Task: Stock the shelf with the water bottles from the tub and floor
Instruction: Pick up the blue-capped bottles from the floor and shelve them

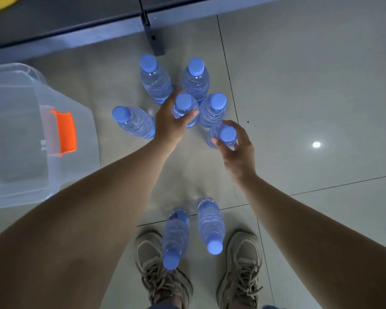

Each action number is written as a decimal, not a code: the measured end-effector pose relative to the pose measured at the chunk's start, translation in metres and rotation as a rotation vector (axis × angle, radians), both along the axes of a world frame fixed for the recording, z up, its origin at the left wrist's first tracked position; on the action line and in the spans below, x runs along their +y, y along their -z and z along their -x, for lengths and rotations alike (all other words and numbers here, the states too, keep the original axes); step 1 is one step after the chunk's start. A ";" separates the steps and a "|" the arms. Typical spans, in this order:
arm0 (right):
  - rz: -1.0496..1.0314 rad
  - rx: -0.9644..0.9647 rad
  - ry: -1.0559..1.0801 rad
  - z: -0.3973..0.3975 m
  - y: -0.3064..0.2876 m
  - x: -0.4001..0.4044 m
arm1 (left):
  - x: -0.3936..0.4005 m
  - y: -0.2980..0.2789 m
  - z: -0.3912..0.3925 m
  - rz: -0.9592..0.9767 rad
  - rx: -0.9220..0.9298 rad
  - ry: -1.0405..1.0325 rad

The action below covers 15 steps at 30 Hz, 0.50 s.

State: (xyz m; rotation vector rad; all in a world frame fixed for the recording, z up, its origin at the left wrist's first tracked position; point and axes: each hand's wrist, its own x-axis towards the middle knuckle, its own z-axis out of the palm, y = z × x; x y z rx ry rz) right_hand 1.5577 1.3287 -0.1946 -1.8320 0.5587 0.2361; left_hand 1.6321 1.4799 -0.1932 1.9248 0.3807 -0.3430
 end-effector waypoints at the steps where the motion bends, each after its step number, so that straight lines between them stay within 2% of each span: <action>1: -0.006 0.025 0.012 -0.001 -0.002 -0.003 | 0.002 -0.001 0.002 -0.006 -0.001 0.010; 9: 0.003 0.085 0.010 0.005 -0.038 -0.008 | 0.019 -0.035 0.022 -0.043 0.021 0.009; 15: -0.020 0.065 -0.059 0.007 -0.100 0.001 | 0.022 -0.100 0.043 -0.044 -0.003 0.012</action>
